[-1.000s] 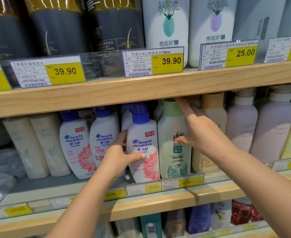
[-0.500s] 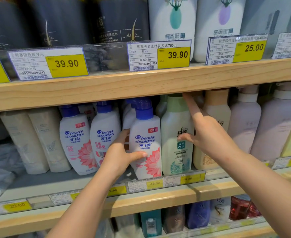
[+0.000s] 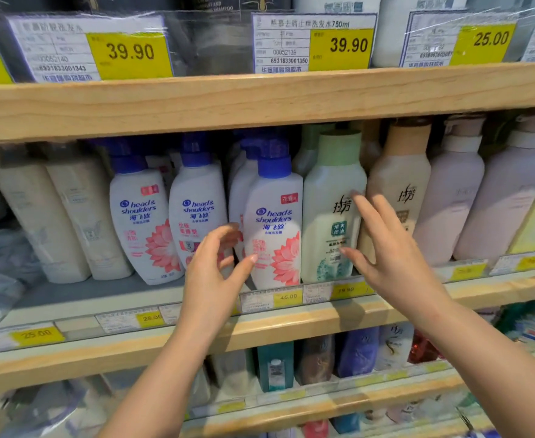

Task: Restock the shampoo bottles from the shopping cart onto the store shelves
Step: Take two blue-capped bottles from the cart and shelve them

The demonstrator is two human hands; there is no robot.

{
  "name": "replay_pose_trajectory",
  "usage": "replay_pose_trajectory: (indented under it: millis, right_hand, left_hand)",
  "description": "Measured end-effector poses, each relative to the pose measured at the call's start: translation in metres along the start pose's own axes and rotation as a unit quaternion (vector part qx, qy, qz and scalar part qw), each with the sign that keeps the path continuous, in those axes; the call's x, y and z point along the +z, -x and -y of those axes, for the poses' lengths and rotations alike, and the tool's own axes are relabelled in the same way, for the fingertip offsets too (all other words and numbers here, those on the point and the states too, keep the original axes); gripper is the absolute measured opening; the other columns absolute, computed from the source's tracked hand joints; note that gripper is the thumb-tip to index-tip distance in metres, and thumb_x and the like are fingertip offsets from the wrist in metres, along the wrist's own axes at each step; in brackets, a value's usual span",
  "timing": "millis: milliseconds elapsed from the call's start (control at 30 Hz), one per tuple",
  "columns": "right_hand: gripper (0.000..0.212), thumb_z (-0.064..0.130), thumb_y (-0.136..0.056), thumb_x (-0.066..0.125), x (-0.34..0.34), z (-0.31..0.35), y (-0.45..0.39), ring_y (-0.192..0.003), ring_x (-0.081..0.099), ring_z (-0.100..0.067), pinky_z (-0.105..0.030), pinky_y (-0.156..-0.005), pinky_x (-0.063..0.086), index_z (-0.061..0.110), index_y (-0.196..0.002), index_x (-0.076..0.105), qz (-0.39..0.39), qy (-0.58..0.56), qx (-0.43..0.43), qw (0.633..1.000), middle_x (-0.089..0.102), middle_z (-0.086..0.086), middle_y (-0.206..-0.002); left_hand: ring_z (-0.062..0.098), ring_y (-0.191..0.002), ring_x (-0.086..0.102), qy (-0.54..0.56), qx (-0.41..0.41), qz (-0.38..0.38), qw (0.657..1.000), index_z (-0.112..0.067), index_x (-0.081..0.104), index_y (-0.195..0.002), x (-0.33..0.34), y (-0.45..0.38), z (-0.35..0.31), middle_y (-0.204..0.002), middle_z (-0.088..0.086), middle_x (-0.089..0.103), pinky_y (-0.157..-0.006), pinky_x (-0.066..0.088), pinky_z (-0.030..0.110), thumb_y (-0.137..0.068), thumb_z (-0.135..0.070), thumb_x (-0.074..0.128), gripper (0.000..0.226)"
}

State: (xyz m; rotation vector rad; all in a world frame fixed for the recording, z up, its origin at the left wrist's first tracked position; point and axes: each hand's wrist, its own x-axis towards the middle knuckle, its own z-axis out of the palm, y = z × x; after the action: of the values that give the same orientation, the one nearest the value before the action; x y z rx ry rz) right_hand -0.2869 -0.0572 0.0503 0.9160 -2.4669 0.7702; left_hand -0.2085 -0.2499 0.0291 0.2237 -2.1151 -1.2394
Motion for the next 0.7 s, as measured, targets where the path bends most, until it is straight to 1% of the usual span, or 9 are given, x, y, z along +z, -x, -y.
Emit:
replay_pose_trajectory:
  millis: [33,100,167,267,367,467,533,633,700]
  right_hand:
    - [0.067,0.019,-0.088,0.056,0.000,0.001,0.005,-0.134,0.028,-0.021,-0.030,-0.094,0.035,0.016,-0.143,0.019,0.013,-0.003,0.011,1.000,0.019,-0.008,-0.151]
    - [0.067,0.021,-0.088,0.055,-0.001,0.002,0.013,-0.140,0.019,-0.016,-0.029,-0.105,0.028,0.019,-0.144,0.017,0.037,-0.005,0.016,0.999,0.007,-0.001,-0.155]
    - [0.066,0.021,-0.088,0.055,-0.001,0.001,0.020,-0.140,0.021,-0.016,-0.030,-0.108,0.028,0.018,-0.143,0.019,0.061,-0.008,0.011,0.998,0.005,0.002,-0.155]
    - [0.063,0.023,-0.089,0.054,-0.002,-0.002,0.033,-0.138,0.027,-0.018,-0.029,-0.108,0.028,0.019,-0.143,0.021,0.107,-0.014,0.000,0.994,0.007,0.004,-0.155]
    - [0.060,0.024,-0.089,0.054,-0.007,-0.007,0.051,-0.139,0.027,-0.015,-0.028,-0.109,0.027,0.020,-0.141,0.026,0.136,-0.034,-0.028,0.990,0.014,0.005,-0.154]
    - [0.057,0.025,-0.089,0.054,-0.014,-0.009,0.077,-0.138,0.026,-0.011,-0.024,-0.109,0.023,0.022,-0.140,0.030,0.177,-0.056,-0.042,0.982,0.019,0.008,-0.153]
    - [0.056,0.027,-0.089,0.054,-0.016,-0.008,0.096,-0.138,0.028,-0.011,-0.026,-0.109,0.025,0.023,-0.140,0.031,0.204,-0.057,-0.054,0.976,0.021,0.009,-0.152]
    - [0.055,0.028,-0.090,0.052,-0.015,-0.004,0.123,-0.136,0.030,-0.012,-0.028,-0.109,0.028,0.025,-0.140,0.030,0.240,-0.060,-0.073,0.966,0.025,0.009,-0.151]
    - [0.054,0.028,-0.090,0.052,-0.011,0.002,0.141,-0.135,0.032,-0.012,-0.030,-0.108,0.031,0.026,-0.140,0.031,0.265,-0.063,-0.088,0.958,0.029,0.009,-0.149]
  left_hand:
    - [0.005,-0.107,0.049,-0.005,0.003,0.002,1.000,-0.025,0.048,-0.113,0.000,0.005,0.000,-0.115,-0.008,0.051,-0.081,0.040,0.001,-0.080,-0.008,0.062,0.039]
    - [0.005,-0.107,0.049,-0.014,0.003,0.004,1.000,-0.024,0.050,-0.114,0.000,0.015,0.000,-0.113,-0.009,0.052,-0.083,0.039,0.004,-0.080,-0.008,0.062,0.040]
    - [0.007,-0.105,0.050,-0.022,-0.004,-0.001,1.000,-0.021,0.052,-0.116,0.000,0.025,0.001,-0.110,-0.009,0.054,-0.084,0.039,0.008,-0.080,-0.007,0.063,0.040]
    - [0.005,-0.101,0.052,-0.033,-0.014,-0.009,0.999,-0.028,0.050,-0.109,0.002,0.044,-0.003,-0.101,-0.014,0.055,-0.085,0.041,0.012,-0.079,-0.008,0.064,0.038]
    - [0.006,-0.101,0.055,-0.026,-0.031,-0.026,0.999,-0.033,0.051,-0.101,0.006,0.073,-0.013,-0.101,-0.011,0.058,-0.089,0.043,0.021,-0.079,-0.005,0.063,0.037]
    - [-0.001,-0.099,0.053,-0.038,-0.053,-0.032,0.997,-0.039,0.049,-0.093,0.009,0.114,-0.027,-0.099,-0.020,0.055,-0.086,0.041,0.013,-0.080,-0.005,0.061,0.038]
    - [0.001,-0.098,0.053,-0.063,-0.071,-0.034,0.995,-0.034,0.052,-0.097,0.009,0.143,-0.032,-0.099,-0.020,0.054,-0.085,0.040,0.012,-0.081,-0.008,0.061,0.032]
    - [0.002,-0.099,0.051,-0.092,-0.111,-0.043,0.989,-0.027,0.053,-0.103,0.005,0.187,-0.035,-0.103,-0.012,0.055,-0.084,0.038,0.009,-0.082,-0.011,0.060,0.027]
    - [0.003,-0.098,0.051,-0.116,-0.138,-0.056,0.982,-0.027,0.053,-0.101,-0.001,0.216,-0.037,-0.104,-0.008,0.055,-0.082,0.040,0.011,-0.082,-0.011,0.060,0.026]
